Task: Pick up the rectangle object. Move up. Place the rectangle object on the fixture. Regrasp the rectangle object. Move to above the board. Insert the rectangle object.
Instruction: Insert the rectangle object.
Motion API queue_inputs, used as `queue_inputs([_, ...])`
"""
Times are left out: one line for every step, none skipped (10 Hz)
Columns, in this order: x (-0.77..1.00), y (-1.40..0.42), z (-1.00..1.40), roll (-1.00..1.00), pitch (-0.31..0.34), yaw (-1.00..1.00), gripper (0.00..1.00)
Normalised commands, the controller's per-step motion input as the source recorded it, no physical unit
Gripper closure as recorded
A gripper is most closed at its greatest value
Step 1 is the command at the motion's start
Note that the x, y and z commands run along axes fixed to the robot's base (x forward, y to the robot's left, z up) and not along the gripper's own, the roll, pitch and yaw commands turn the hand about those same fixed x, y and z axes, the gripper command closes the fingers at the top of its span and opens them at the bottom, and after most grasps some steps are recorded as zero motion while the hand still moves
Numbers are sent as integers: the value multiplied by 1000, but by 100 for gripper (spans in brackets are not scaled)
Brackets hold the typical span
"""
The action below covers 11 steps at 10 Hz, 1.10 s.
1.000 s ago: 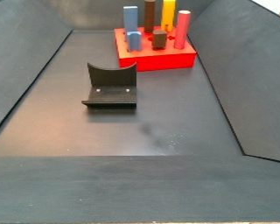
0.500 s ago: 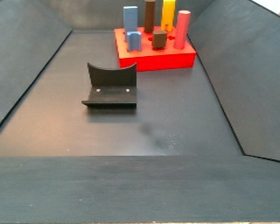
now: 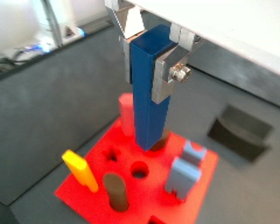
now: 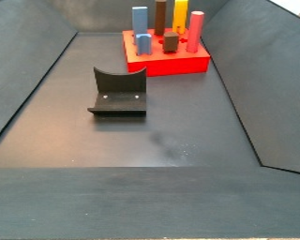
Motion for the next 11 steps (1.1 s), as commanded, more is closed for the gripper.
queue_inputs([214,-191,-251,69,-56,-794,100])
queue_inputs([134,-180,-337,90,-123,-860,100])
queue_inputs([140,-143,-394,119,-87,-889,100])
queue_inputs([89,-51,-354,96,-60,-963,100])
queue_inputs([46,-17,-323,74,-40,-994,100])
queue_inputs([31,0,-311,59,-39,-1000,100])
queue_inputs([106,0,-260,34,-39,-971,100])
queue_inputs([243,-17,-214,27,-29,-854,100])
queue_inputs([389,-40,-189,17,-26,-729,100])
queue_inputs([400,-46,-189,20,-23,-714,100])
queue_inputs([366,-43,-186,20,-17,-743,100])
